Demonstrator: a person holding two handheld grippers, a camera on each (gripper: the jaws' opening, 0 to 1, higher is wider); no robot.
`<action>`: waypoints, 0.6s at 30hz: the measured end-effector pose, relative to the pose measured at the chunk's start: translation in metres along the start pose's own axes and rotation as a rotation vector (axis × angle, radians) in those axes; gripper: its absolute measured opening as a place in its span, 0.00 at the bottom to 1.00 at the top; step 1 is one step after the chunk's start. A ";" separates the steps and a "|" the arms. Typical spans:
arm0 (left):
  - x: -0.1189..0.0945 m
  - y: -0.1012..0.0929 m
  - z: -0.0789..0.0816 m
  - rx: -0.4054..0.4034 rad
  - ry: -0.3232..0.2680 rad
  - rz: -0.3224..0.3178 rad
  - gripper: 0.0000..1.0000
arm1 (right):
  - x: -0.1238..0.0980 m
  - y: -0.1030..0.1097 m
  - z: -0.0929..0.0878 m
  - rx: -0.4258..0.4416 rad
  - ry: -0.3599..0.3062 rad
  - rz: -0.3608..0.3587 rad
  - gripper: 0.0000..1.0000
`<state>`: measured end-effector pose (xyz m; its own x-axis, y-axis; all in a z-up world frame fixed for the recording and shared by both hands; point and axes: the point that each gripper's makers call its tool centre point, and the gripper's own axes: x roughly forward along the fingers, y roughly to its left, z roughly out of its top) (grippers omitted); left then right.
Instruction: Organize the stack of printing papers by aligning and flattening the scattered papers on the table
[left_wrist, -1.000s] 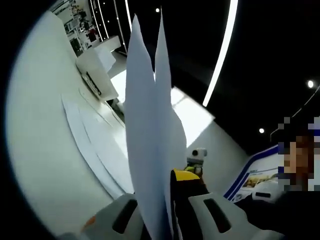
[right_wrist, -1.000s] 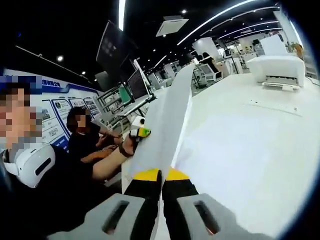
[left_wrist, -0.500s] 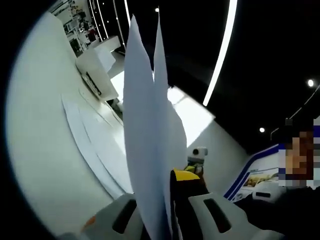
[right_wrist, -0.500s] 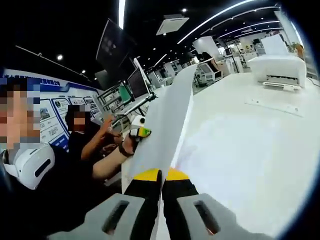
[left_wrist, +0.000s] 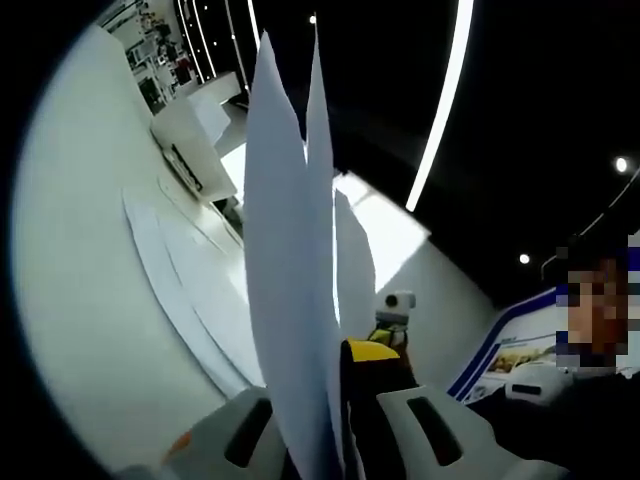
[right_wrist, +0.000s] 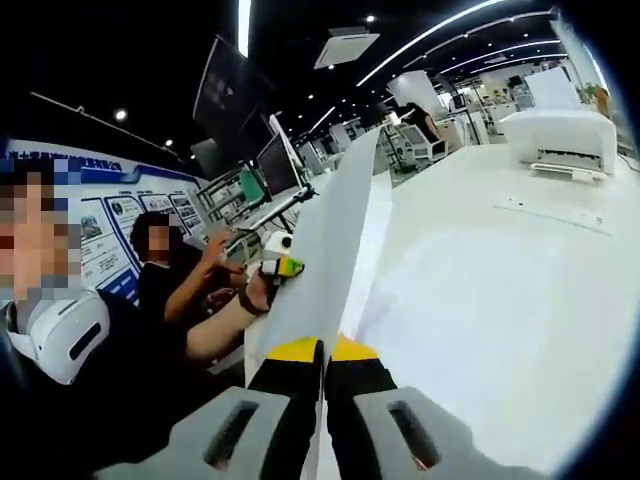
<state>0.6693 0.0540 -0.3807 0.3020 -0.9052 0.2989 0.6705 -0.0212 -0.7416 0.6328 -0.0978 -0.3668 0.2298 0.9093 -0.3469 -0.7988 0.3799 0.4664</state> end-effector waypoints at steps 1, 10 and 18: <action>0.000 0.000 0.000 0.000 0.000 -0.001 0.06 | 0.001 0.000 0.000 0.000 0.000 0.001 0.00; -0.001 0.002 0.001 -0.004 -0.001 0.001 0.06 | 0.004 -0.004 0.000 0.013 0.006 0.003 0.00; -0.003 0.004 0.003 -0.007 -0.002 0.003 0.06 | 0.008 -0.001 0.002 0.011 0.013 0.010 0.00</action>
<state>0.6728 0.0581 -0.3828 0.3051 -0.9045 0.2981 0.6647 -0.0219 -0.7468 0.6362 -0.0907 -0.3686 0.2148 0.9109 -0.3524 -0.7947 0.3728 0.4790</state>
